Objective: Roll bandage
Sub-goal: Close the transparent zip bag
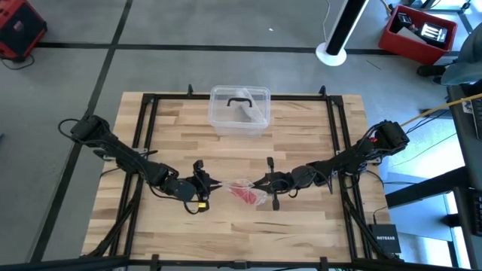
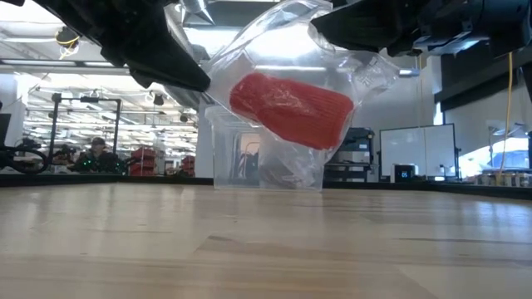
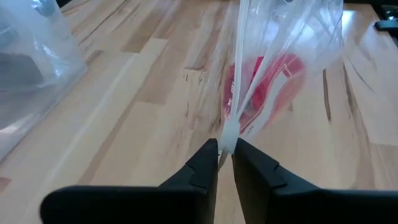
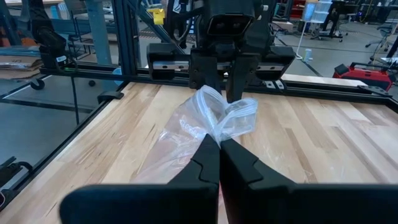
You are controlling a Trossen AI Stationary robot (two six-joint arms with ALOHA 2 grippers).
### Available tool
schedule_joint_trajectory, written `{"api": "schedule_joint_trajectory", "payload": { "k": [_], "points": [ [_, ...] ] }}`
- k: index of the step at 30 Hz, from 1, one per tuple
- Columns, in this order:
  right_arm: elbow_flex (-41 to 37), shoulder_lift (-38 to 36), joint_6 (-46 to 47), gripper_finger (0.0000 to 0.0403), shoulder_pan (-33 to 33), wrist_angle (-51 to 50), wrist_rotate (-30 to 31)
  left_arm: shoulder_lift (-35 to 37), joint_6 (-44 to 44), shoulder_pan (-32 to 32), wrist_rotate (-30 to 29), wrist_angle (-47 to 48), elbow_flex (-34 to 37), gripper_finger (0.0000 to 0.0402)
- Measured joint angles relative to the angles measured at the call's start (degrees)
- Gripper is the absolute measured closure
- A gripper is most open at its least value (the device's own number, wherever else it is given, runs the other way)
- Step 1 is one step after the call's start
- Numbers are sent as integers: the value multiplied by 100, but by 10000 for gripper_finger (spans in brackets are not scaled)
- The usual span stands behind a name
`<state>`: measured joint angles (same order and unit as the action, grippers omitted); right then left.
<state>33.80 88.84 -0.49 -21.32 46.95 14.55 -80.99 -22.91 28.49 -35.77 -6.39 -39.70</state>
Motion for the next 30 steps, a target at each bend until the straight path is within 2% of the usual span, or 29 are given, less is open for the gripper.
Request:
{"api": "schedule_joint_trajectory", "payload": {
  "k": [4,16,22,27,30],
  "points": [
    [0,0,4,400,0,3,0,0,28,-9,2,0,-2,368],
    [0,0,4,400,0,12,0,-2,39,-11,-25,81,0,354],
    [0,0,4,400,0,12,0,-2,105,-11,-42,125,0,394],
    [0,0,105,400,0,-3,0,1,132,-9,-198,112,0,399],
    [0,-74,392,397,0,-411,-10,90,75,50,-201,351,-68,400]
  ]
}}
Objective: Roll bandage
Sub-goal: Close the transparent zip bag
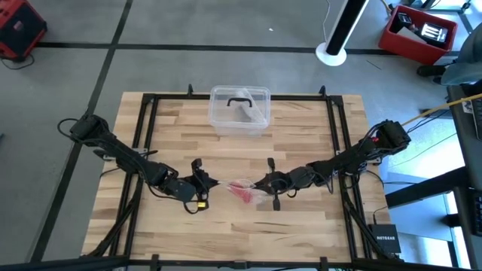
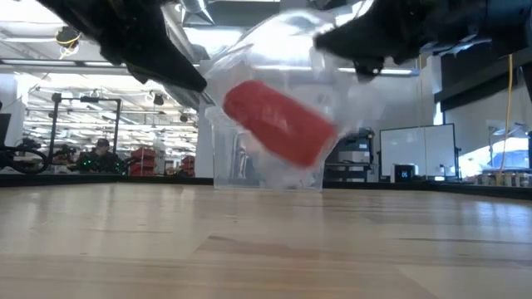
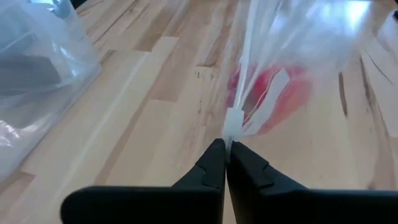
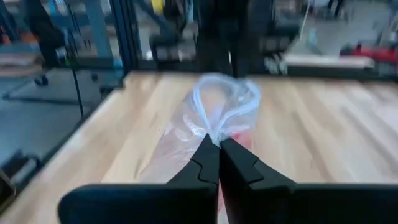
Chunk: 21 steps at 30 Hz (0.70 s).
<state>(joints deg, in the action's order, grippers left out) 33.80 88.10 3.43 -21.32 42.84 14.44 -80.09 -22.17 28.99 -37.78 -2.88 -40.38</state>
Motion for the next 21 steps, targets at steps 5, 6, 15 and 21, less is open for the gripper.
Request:
{"api": "schedule_joint_trajectory", "payload": {
  "k": [5,6,15,21],
  "points": [
    [112,-761,262,347,35,-2076,300,203,-594,211,-15,1185,-406,401],
    [164,-933,278,333,35,-2570,390,203,-709,257,-6,1377,-470,401],
    [1395,-1760,-211,254,37,-4112,224,247,-835,297,15,1645,-967,401],
    [1906,-763,-1135,255,296,-2593,-696,231,-744,198,26,1551,-997,401]
  ]
}}
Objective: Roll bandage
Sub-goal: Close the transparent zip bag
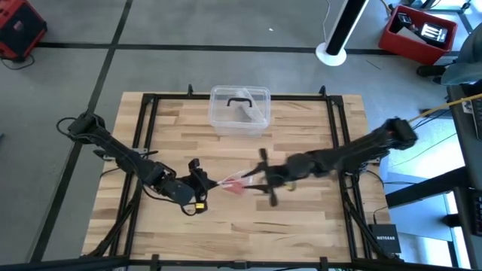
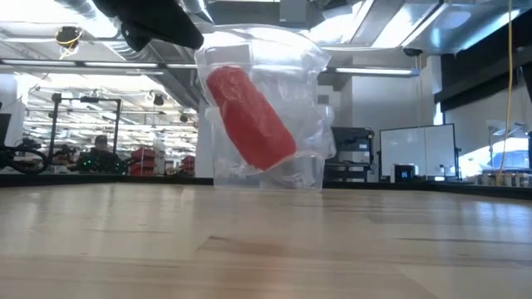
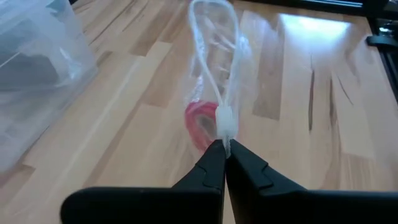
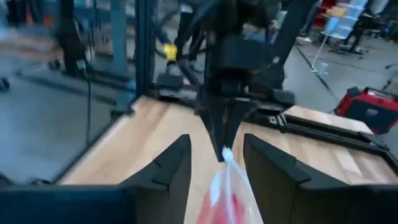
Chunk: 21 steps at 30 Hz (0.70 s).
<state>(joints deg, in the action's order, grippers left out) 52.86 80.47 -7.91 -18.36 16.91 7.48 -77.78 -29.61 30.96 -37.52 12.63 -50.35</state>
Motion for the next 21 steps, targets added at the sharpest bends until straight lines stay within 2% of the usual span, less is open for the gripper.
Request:
{"api": "schedule_joint_trajectory", "payload": {
  "k": [4,11,15,21],
  "points": [
    [705,1002,-337,256,274,-369,-428,0,-15,0,2,2,0,401],
    [2131,2201,-540,256,509,-1414,-469,0,-91,6,2,-5,0,402],
    [2515,2490,-839,256,548,-1764,-441,0,-103,6,2,9,0,401],
    [2538,2647,-890,256,618,-1703,-512,0,-98,25,4,16,0,401]
  ]
}}
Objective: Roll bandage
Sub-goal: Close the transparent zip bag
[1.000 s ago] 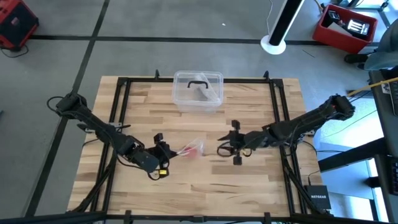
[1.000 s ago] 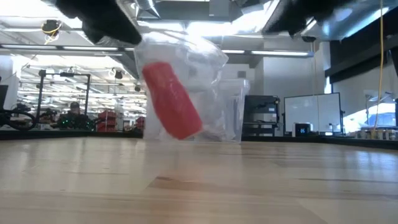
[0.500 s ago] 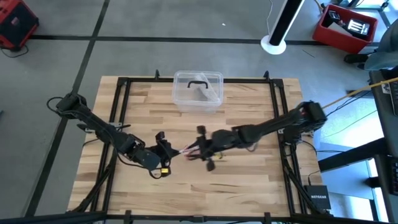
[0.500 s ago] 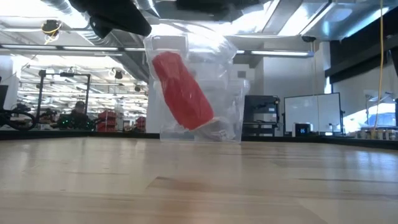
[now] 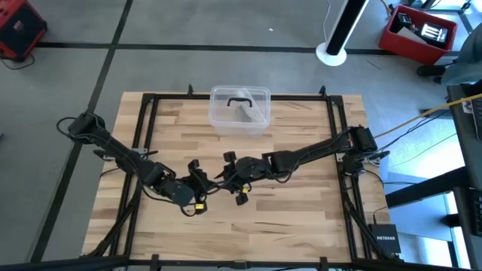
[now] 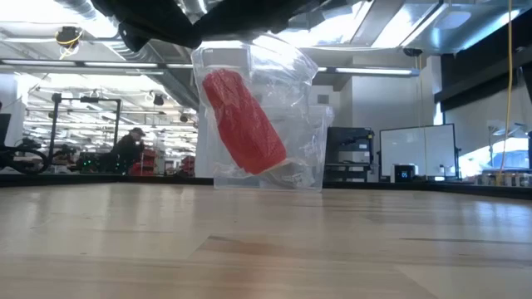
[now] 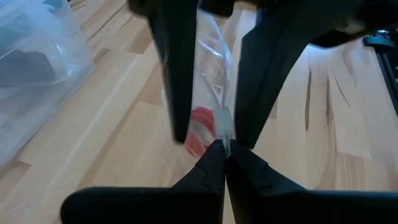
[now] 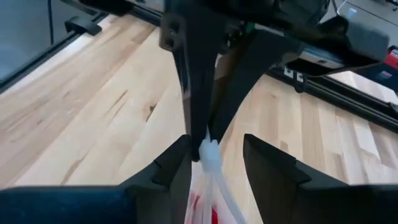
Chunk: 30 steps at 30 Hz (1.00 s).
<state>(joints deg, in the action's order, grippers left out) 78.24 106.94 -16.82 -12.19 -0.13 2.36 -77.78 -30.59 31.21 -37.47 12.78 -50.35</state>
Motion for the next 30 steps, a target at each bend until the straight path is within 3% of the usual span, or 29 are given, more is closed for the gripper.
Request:
{"api": "schedule_joint_trajectory", "payload": {
  "k": [30],
  "points": [
    [-11,261,140,256,22,298,-260,0,98,43,-2,-2,0,401]
  ]
}}
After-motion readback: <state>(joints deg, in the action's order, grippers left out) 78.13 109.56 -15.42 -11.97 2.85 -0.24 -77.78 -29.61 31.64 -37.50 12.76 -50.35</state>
